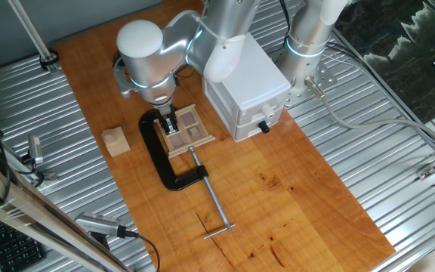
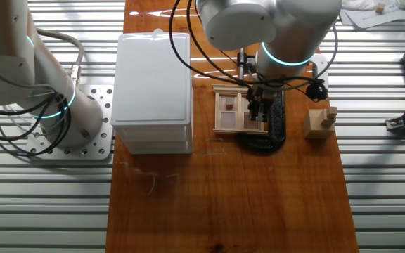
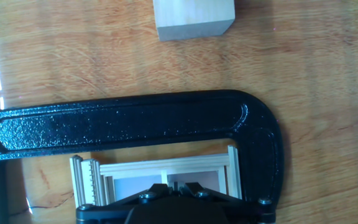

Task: Open a sliding window

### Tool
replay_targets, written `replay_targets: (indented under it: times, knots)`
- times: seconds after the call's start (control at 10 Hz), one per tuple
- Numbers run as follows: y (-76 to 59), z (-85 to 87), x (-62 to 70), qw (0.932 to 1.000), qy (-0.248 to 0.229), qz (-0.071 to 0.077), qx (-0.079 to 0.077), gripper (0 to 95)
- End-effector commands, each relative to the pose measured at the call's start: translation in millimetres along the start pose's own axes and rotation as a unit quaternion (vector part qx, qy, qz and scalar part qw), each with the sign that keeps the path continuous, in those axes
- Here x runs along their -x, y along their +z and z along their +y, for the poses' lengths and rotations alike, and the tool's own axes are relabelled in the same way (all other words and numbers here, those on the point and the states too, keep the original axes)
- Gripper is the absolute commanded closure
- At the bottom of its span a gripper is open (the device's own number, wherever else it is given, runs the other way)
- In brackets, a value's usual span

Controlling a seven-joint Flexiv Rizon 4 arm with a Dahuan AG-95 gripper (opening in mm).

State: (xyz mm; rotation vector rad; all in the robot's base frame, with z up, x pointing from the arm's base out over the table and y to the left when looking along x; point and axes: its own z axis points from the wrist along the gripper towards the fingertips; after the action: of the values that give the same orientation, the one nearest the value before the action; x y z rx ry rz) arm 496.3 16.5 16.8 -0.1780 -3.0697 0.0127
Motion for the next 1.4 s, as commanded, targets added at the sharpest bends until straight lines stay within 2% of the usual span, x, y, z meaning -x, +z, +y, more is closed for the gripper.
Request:
replay_targets:
  times: [0.1, 0.7, 1.4]
  knots:
    - [0.2, 0.6, -0.1, 1.0, -0.001, 0.001, 0.0, 95.0]
    - [0.3, 2.0, -0.4, 0.9998, -0.017, 0.001, 0.001, 95.0]
    - [0.8, 4.6, -0.5, 1.0, -0.008, 0.0, 0.002, 95.0]
